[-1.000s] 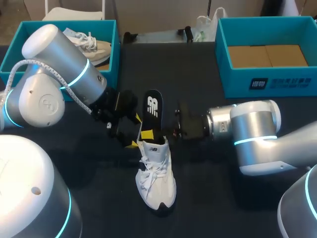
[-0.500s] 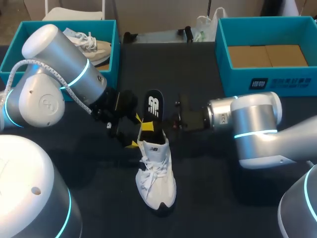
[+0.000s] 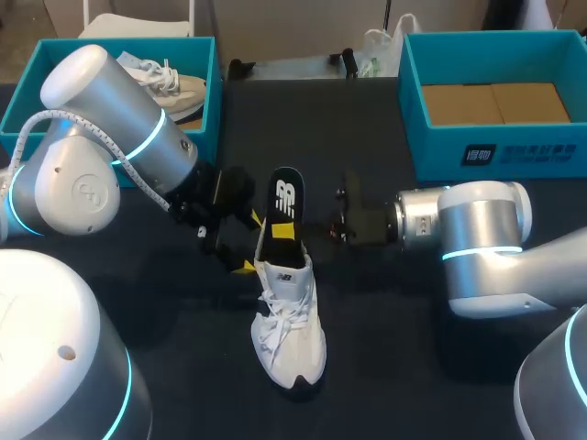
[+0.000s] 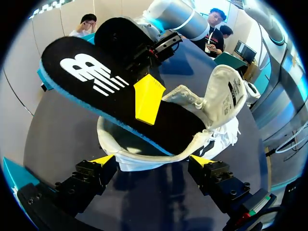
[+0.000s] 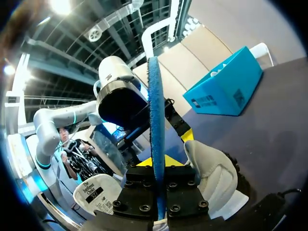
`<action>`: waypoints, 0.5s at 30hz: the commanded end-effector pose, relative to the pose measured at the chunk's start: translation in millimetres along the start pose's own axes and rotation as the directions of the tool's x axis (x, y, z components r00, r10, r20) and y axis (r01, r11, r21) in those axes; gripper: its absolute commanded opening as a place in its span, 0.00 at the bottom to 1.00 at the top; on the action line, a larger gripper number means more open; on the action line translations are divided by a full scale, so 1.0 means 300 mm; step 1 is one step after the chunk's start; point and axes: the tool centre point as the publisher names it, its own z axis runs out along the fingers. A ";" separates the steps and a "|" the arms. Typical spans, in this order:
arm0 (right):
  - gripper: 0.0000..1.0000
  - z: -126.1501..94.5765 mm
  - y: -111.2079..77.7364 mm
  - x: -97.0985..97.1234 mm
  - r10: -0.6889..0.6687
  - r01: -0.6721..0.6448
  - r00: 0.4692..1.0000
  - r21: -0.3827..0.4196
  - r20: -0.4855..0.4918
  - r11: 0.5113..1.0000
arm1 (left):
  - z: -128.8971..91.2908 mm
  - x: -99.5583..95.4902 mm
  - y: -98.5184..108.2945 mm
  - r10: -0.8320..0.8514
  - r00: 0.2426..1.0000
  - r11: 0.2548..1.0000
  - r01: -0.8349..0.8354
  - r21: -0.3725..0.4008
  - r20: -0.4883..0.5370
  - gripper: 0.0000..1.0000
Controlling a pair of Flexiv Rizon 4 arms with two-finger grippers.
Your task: Take the shoe out of the shoebox, open the shoe tongue, remove and reinsert the insole, then place the shoe into the shoebox
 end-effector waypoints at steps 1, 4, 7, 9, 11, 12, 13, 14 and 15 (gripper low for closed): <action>0.00 0.023 -0.032 -0.012 0.029 -0.029 1.000 0.012 0.006 0.999 | 0.001 0.000 0.001 0.000 1.000 1.000 0.000 -0.002 0.000 1.00; 0.00 0.029 -0.072 -0.025 0.075 -0.075 0.997 0.017 0.021 0.997 | 0.001 0.000 0.001 0.000 1.000 1.000 0.000 -0.002 0.000 1.00; 0.00 0.033 -0.119 -0.029 0.122 -0.123 0.992 0.023 0.022 0.992 | 0.001 0.000 0.001 0.000 1.000 1.000 0.000 -0.002 0.000 1.00; 0.00 0.037 -0.151 -0.023 0.152 -0.153 0.988 0.029 0.018 0.988 | 0.001 0.000 0.001 0.000 1.000 1.000 0.000 -0.002 0.000 1.00; 0.00 0.039 -0.173 -0.017 0.166 -0.167 0.986 0.029 0.028 0.986 | 0.001 0.000 0.001 0.000 1.000 1.000 0.000 -0.002 0.000 1.00; 0.00 0.039 -0.181 -0.014 0.167 -0.168 0.985 0.029 0.028 0.985 | 0.001 0.000 0.001 0.000 1.000 1.000 0.000 -0.002 0.000 1.00; 0.00 0.038 -0.185 -0.011 0.169 -0.170 0.985 0.028 0.026 0.985 | 0.001 0.000 0.001 0.000 1.000 1.000 0.000 -0.002 0.000 1.00; 0.00 0.038 -0.187 -0.007 0.169 -0.170 0.985 0.028 0.026 0.985 | 0.001 0.000 0.001 0.000 1.000 1.000 0.000 -0.002 0.000 1.00; 0.00 0.038 -0.186 -0.002 0.164 -0.164 0.986 0.025 0.026 0.986 | 0.001 0.000 0.001 0.000 1.000 1.000 0.000 -0.002 0.000 1.00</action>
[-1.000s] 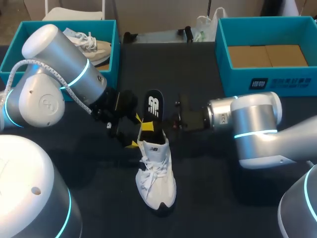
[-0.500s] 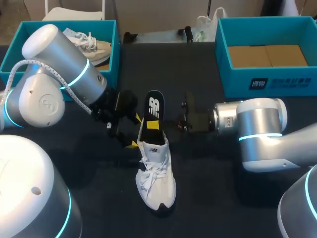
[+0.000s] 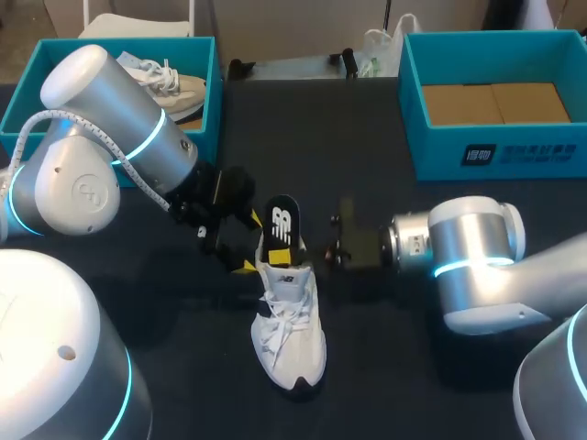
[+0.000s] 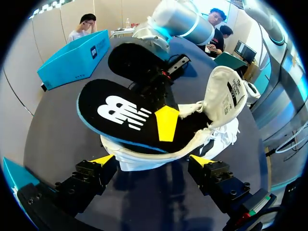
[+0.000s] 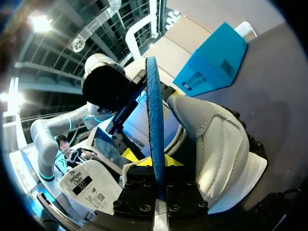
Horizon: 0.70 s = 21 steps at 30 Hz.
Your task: Take the shoe out of the shoebox, open the shoe tongue, remove and reinsert the insole, then place the shoe into the shoebox
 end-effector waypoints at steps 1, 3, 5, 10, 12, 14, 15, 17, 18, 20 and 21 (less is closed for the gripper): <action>0.00 0.009 -0.032 0.013 -0.014 0.014 1.000 -0.007 0.004 1.000 | 0.001 0.000 0.001 0.000 1.000 1.000 0.000 -0.002 0.000 1.00; 0.18 0.011 -0.020 0.028 -0.042 0.042 0.999 -0.002 0.004 0.999 | 0.001 0.000 0.001 0.000 1.000 1.000 0.000 -0.002 0.000 1.00; 0.39 0.011 -0.002 0.043 -0.065 0.065 0.998 0.003 0.009 0.998 | 0.001 0.000 0.001 0.000 1.000 1.000 0.000 -0.002 0.000 1.00; 0.38 0.008 0.044 0.066 -0.111 0.111 0.994 0.012 0.020 0.994 | 0.001 0.000 0.001 0.000 1.000 1.000 0.000 -0.002 0.000 1.00; 0.38 0.006 0.060 0.071 -0.125 0.125 0.992 0.017 0.023 0.992 | 0.001 0.000 0.001 0.000 1.000 1.000 0.000 -0.002 0.000 1.00; 0.38 0.004 0.073 0.072 -0.133 0.133 0.991 0.020 0.027 0.991 | 0.001 0.000 0.001 0.000 1.000 1.000 0.000 -0.002 0.000 1.00; 0.37 0.003 0.079 0.072 -0.137 0.136 0.990 0.021 0.028 0.990 | 0.001 0.000 0.001 0.000 1.000 1.000 0.000 -0.002 0.000 1.00; 0.37 0.000 0.088 0.070 -0.140 0.140 0.990 0.021 0.031 0.990 | 0.001 0.000 0.001 0.000 1.000 1.000 0.000 -0.002 0.000 1.00; 0.37 -0.002 0.093 0.069 -0.142 0.141 0.989 0.021 0.031 0.990 | 0.001 0.000 0.001 0.000 1.000 1.000 0.000 -0.002 0.000 1.00; 0.36 -0.005 0.103 0.067 -0.146 0.145 0.989 0.018 0.033 0.989 | 0.001 0.000 0.001 0.000 1.000 1.000 0.000 -0.002 0.000 1.00; 0.35 -0.006 0.108 0.066 -0.148 0.148 0.988 0.015 0.033 0.989 | 0.001 0.000 0.001 0.000 1.000 1.000 0.000 -0.002 0.000 1.00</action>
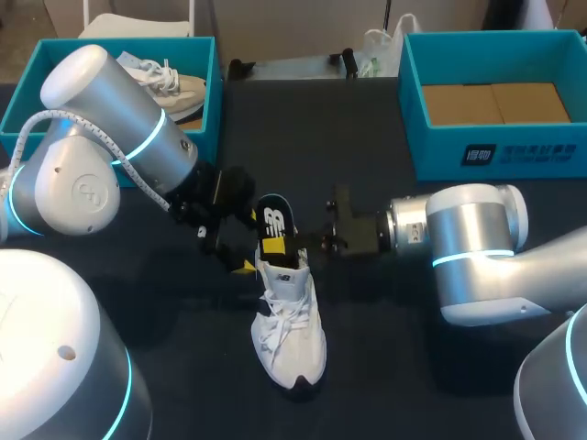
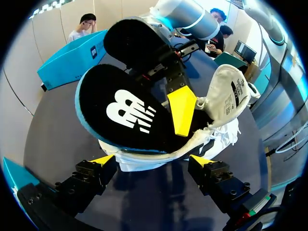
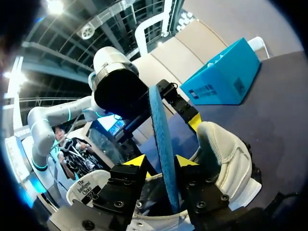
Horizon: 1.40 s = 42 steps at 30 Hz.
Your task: Take the shoe out of the shoebox, open the shoe tongue, remove and reinsert the insole, then place the shoe into the shoebox
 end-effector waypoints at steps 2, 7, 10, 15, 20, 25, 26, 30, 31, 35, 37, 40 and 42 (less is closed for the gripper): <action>0.30 -0.014 0.026 -0.005 -0.003 0.003 1.000 0.001 0.001 1.000 | 0.001 0.000 0.001 0.000 1.000 1.000 0.000 -0.002 0.000 1.00; 0.00 -0.020 0.037 -0.042 0.045 -0.045 0.999 -0.022 -0.005 0.999 | 0.001 0.000 0.001 0.000 1.000 1.000 0.000 -0.002 0.000 1.00; 0.00 -0.017 0.017 -0.055 0.074 -0.074 0.997 -0.019 -0.009 0.997 | 0.001 0.000 0.001 0.000 1.000 1.000 0.000 -0.002 0.000 1.00; 0.00 -0.007 -0.048 -0.063 0.132 -0.132 0.991 -0.024 -0.010 0.991 | 0.001 0.000 0.001 0.000 1.000 1.000 0.000 -0.002 0.000 1.00; 0.00 0.010 -0.111 -0.042 0.172 -0.172 0.985 -0.022 -0.015 0.985 | 0.001 0.000 0.001 0.000 1.000 1.000 0.000 -0.002 0.000 1.00; 0.00 0.020 -0.118 -0.018 0.177 -0.177 0.984 -0.014 0.010 0.984 | 0.001 0.000 0.001 0.000 1.000 1.000 0.000 -0.002 0.000 1.00; 0.00 0.020 -0.115 -0.013 0.171 -0.171 0.985 -0.015 0.012 0.985 | 0.001 0.000 0.001 0.000 1.000 1.000 0.000 -0.002 0.000 1.00; 0.45 0.019 -0.089 0.000 0.137 -0.137 0.990 -0.016 0.015 0.990 | 0.001 0.000 0.001 0.000 1.000 1.000 0.000 -0.002 0.000 1.00; 0.46 0.019 -0.078 0.004 0.125 -0.125 0.992 -0.011 0.020 0.992 | 0.001 0.000 0.001 0.000 1.000 1.000 0.000 -0.002 0.000 1.00; 0.45 0.015 -0.042 0.014 0.091 -0.091 0.995 0.004 0.029 0.996 | 0.001 0.000 0.001 0.000 1.000 1.000 0.000 -0.002 0.000 1.00; 0.45 0.011 -0.029 0.015 0.081 -0.081 0.996 0.008 0.035 0.997 | 0.001 0.000 0.001 0.000 1.000 1.000 0.000 -0.002 0.000 1.00; 0.47 0.002 -0.010 0.015 0.066 -0.067 0.997 0.014 0.042 0.998 | 0.001 0.000 0.001 0.000 1.000 1.000 0.000 -0.002 0.000 1.00; 0.47 -0.003 0.002 0.012 0.060 -0.060 0.997 0.015 0.045 0.998 | 0.001 0.000 0.001 0.000 1.000 1.000 0.000 -0.002 0.000 1.00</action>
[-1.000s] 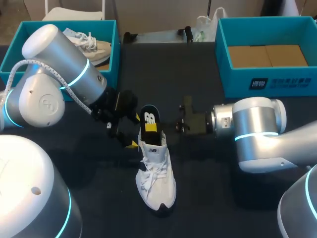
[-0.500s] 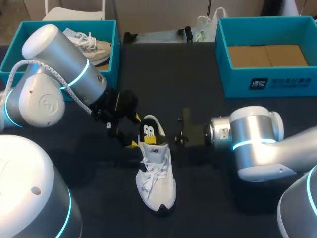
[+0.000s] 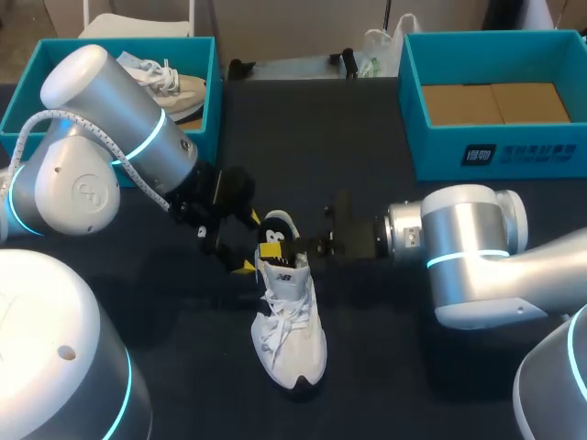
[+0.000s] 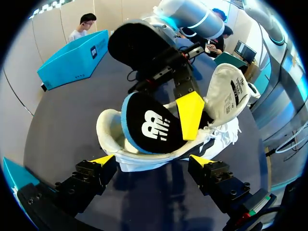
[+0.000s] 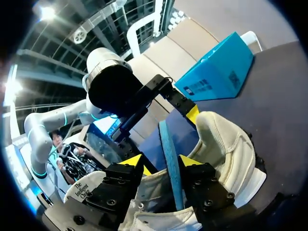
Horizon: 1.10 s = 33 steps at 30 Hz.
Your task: Take the shoe out of the shoebox, open the shoe tongue, remove and reinsert the insole, then place the shoe into the shoebox
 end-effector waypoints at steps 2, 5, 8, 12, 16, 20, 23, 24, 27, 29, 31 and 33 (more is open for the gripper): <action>0.45 -0.022 0.033 0.003 -0.007 0.006 1.000 0.011 0.007 1.000 | 0.001 0.000 0.001 0.000 1.000 1.000 0.000 -0.002 0.000 1.00; 0.38 -0.030 0.045 -0.012 -0.008 0.008 1.000 0.008 0.007 1.000 | 0.001 0.000 0.001 0.000 1.000 1.000 0.000 -0.002 0.000 1.00; 0.22 -0.035 0.050 -0.026 -0.001 0.001 1.000 0.003 0.004 1.000 | 0.001 0.000 0.001 0.000 1.000 1.000 0.000 -0.002 0.000 1.00; 0.00 -0.033 0.041 -0.059 0.030 -0.030 1.000 0.002 -0.005 1.000 | 0.001 0.000 0.001 0.000 1.000 1.000 0.000 -0.002 0.000 1.00; 0.00 -0.022 0.006 -0.071 0.064 -0.064 0.998 0.006 -0.009 0.998 | 0.001 0.000 0.001 0.000 1.000 1.000 0.000 -0.002 0.000 1.00; 0.00 -0.012 -0.044 -0.066 0.108 -0.108 0.994 0.010 -0.001 0.994 | 0.001 0.000 0.001 0.000 1.000 1.000 0.000 -0.002 0.000 1.00; 0.00 -0.012 -0.091 -0.054 0.130 -0.130 0.991 -0.002 0.009 0.992 | 0.001 0.000 0.001 0.000 1.000 1.000 0.000 -0.002 0.000 1.00; 0.00 -0.012 -0.099 -0.048 0.130 -0.130 0.991 -0.006 0.007 0.991 | 0.001 0.000 0.001 0.000 1.000 1.000 0.000 -0.002 0.000 1.00; 0.00 -0.006 -0.101 -0.037 0.126 -0.126 0.992 -0.005 0.007 0.992 | 0.001 0.000 0.001 0.000 1.000 1.000 0.000 -0.002 0.000 1.00; 0.06 -0.001 -0.085 -0.030 0.107 -0.107 0.994 0.005 0.016 0.994 | 0.001 0.000 0.001 0.000 1.000 1.000 0.000 -0.002 0.000 1.00; 0.43 -0.003 -0.067 -0.026 0.092 -0.092 0.996 0.009 0.018 0.996 | 0.001 0.000 0.001 0.000 1.000 1.000 0.000 -0.002 0.000 1.00; 0.56 -0.007 -0.046 -0.021 0.069 -0.070 0.997 0.014 0.023 0.997 | 0.001 0.000 0.001 0.000 1.000 1.000 0.000 -0.002 0.000 1.00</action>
